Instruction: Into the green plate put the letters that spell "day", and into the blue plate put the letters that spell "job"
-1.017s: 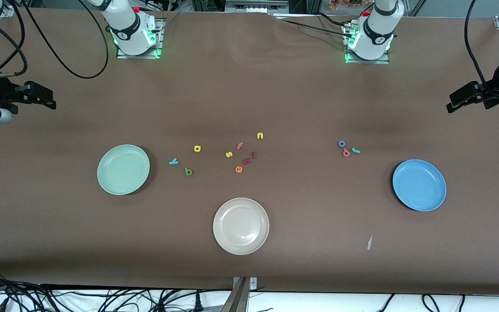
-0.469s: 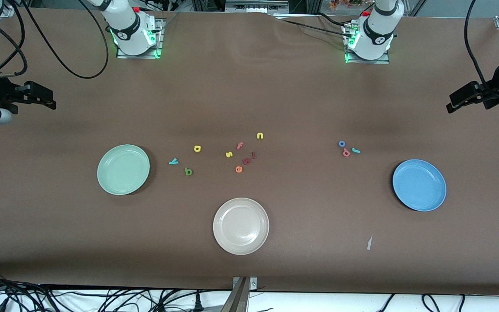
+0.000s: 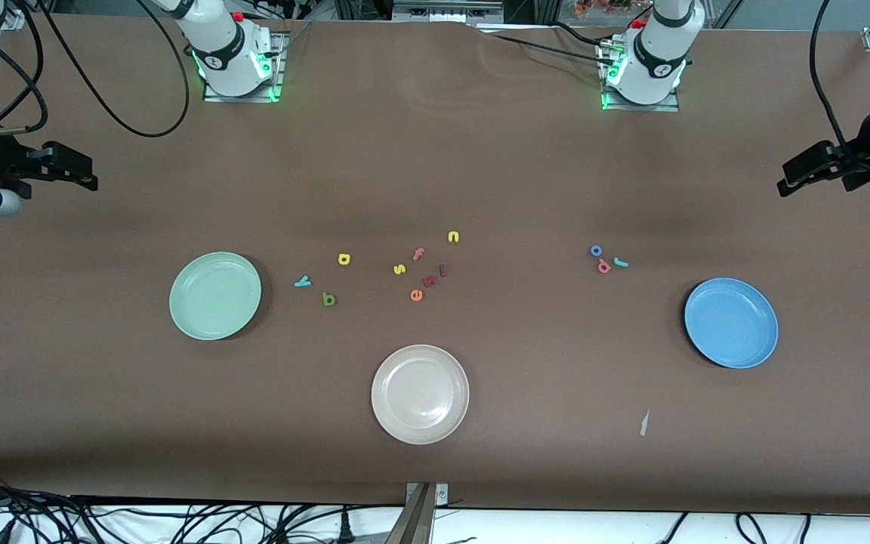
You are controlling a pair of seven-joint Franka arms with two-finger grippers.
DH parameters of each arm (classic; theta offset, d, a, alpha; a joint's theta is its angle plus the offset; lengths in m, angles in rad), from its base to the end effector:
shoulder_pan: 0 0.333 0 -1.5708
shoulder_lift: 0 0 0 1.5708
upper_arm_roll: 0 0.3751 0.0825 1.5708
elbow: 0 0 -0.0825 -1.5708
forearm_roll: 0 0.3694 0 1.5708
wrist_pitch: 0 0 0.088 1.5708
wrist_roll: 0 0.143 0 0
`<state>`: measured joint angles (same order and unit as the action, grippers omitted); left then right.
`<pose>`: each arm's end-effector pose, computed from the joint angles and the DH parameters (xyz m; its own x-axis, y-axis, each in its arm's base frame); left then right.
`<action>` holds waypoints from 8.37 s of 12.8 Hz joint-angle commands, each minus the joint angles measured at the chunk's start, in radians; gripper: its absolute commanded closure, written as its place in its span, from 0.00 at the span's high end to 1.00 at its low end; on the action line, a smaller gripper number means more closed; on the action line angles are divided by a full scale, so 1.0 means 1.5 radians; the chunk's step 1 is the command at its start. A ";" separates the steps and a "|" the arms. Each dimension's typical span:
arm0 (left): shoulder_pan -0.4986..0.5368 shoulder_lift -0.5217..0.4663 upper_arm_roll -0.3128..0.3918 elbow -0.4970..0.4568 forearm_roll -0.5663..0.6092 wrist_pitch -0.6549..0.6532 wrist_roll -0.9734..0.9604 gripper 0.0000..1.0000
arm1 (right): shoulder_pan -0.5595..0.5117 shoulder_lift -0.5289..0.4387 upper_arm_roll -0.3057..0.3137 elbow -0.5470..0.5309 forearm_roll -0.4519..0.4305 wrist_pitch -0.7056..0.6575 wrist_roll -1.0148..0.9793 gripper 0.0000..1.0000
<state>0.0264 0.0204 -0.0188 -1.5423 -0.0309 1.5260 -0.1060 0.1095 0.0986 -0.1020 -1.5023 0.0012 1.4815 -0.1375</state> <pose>0.5416 -0.0003 0.6458 0.9929 0.1119 -0.0398 0.1130 -0.9932 0.0272 0.5609 0.0075 0.6173 0.9825 0.1438 -0.1187 0.1440 -0.9896 -0.0075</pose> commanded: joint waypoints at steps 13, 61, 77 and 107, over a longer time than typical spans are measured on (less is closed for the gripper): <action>0.002 0.002 -0.001 0.018 0.006 0.001 0.022 1.00 | 0.000 -0.001 -0.003 0.008 0.011 -0.010 -0.008 1.00; 0.003 0.002 -0.001 0.009 0.026 0.023 0.022 1.00 | 0.002 0.006 0.000 0.006 0.034 -0.003 0.003 1.00; 0.021 0.013 -0.006 -0.265 0.103 0.253 -0.153 1.00 | 0.083 0.081 0.093 -0.191 0.021 0.358 0.163 1.00; -0.058 0.248 -0.065 -0.423 0.028 0.609 -0.814 0.90 | 0.119 0.295 0.144 -0.405 -0.152 0.843 0.228 1.00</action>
<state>-0.0743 0.3716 -0.0965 -2.1932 0.0331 2.4229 -1.3267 0.2885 0.5419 0.1121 -2.0789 -0.2056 2.7038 0.1902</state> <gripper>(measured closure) 0.035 0.000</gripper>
